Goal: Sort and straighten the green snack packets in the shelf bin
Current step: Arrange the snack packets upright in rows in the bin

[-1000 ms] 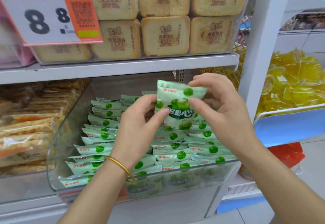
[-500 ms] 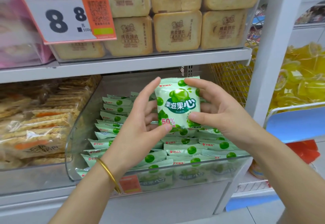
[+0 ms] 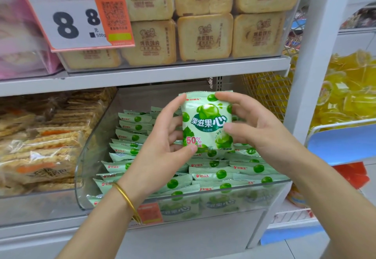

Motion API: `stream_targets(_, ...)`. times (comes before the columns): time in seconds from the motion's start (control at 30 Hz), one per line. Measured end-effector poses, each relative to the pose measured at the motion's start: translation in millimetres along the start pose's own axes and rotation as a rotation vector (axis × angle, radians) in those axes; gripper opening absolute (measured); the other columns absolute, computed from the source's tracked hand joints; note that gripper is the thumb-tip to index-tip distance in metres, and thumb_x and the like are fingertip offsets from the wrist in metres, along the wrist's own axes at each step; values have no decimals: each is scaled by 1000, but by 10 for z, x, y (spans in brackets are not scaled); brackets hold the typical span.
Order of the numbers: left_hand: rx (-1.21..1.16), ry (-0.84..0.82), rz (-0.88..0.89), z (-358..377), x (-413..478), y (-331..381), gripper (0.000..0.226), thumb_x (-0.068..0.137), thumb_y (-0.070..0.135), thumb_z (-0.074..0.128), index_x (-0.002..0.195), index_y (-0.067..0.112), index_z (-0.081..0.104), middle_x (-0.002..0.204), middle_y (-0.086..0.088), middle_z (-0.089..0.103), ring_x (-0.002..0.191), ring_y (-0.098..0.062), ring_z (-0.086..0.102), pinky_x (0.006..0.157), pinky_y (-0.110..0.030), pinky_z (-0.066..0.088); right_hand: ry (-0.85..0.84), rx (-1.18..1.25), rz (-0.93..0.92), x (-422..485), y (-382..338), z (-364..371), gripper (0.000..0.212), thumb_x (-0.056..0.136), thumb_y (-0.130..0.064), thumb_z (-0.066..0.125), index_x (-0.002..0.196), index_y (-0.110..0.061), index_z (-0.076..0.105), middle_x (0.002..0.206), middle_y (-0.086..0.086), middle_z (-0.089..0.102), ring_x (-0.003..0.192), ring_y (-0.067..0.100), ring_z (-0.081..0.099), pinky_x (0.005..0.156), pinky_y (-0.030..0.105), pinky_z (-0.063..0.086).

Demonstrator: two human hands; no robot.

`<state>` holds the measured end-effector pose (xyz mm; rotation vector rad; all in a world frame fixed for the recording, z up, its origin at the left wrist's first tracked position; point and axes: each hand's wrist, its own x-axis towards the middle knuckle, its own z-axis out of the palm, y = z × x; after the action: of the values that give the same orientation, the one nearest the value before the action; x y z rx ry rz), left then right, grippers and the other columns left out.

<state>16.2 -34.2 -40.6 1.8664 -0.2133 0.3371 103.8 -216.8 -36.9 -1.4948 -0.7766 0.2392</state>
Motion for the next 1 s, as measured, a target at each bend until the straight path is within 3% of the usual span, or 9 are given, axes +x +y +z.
stream_targets(0.13, 48, 76, 20, 37, 19, -15, 65, 84, -5, 60, 119, 45, 36, 121, 14, 51, 105, -1, 60, 85, -21, 49, 51, 83, 8, 7, 22, -5, 36, 92, -6, 54, 119, -28, 56, 118, 5, 63, 98, 30, 65, 73, 41, 57)
stream_targets(0.27, 498, 155, 162, 55, 24, -123, 52, 77, 18, 74, 115, 38, 44, 122, 15, 38, 120, 2, 39, 102, -13, 31, 136, 131, 21, 3, -6, 25, 35, 89, 4, 54, 114, -20, 51, 111, 7, 64, 88, 27, 68, 63, 32, 57)
stream_targets(0.33, 677, 158, 208, 75, 26, -176, 59, 71, 32, 76, 122, 30, 47, 123, 13, 32, 120, -1, 31, 101, -3, 18, 149, 188, 37, 4, 6, 40, 32, 87, -1, 58, 114, -14, 49, 110, 12, 63, 84, 24, 70, 61, 31, 57)
stream_targets(0.43, 749, 198, 242, 113, 42, -200, 58, 70, 25, 77, 122, 19, 51, 121, 6, 35, 116, -6, 34, 100, -8, 24, 105, 302, 105, -1, -14, 87, 33, 85, -23, 63, 112, -10, 50, 97, 12, 67, 74, 28, 71, 57, 32, 57)
stream_targets(0.53, 621, 243, 247, 106, 50, -128, 41, 79, 10, 71, 114, 25, 55, 108, 11, 46, 105, 2, 44, 91, -6, 33, 158, 239, 110, 13, -24, 79, 27, 90, -32, 53, 111, -15, 58, 95, 9, 63, 78, 32, 69, 57, 35, 57)
stream_targets(0.67, 127, 264, 60, 97, 36, 4, 45, 86, 17, 63, 123, 33, 42, 102, 19, 66, 92, 5, 63, 74, -10, 47, 310, -342, -131, -12, -22, 36, 19, 89, -43, 52, 100, -35, 64, 99, -19, 62, 101, 4, 57, 83, 23, 49)
stream_targets(0.73, -48, 239, -37, 105, 25, 23, 65, 85, 18, 62, 135, 37, 26, 95, 16, 72, 86, -2, 68, 70, -14, 51, 249, -227, -176, -27, -7, 76, 24, 87, -28, 62, 110, -33, 57, 108, -11, 64, 99, 2, 61, 83, 19, 50)
stream_targets(0.83, -85, 169, -48, 119, 6, 29, 77, 78, 29, 61, 137, 49, 15, 95, 16, 72, 89, -15, 69, 80, -29, 56, 149, -95, -161, -30, 50, 107, 59, 82, -5, 69, 124, -38, 44, 113, -2, 65, 94, 15, 68, 76, 31, 57)
stream_targets(1.0, -139, 103, -20, 128, 4, 9, 77, 81, 9, 64, 131, 50, 23, 100, 5, 73, 89, -16, 70, 75, -28, 56, 121, -75, -189, -9, 51, 90, 55, 84, -2, 64, 124, -37, 51, 124, 1, 59, 105, 18, 63, 80, 34, 55)
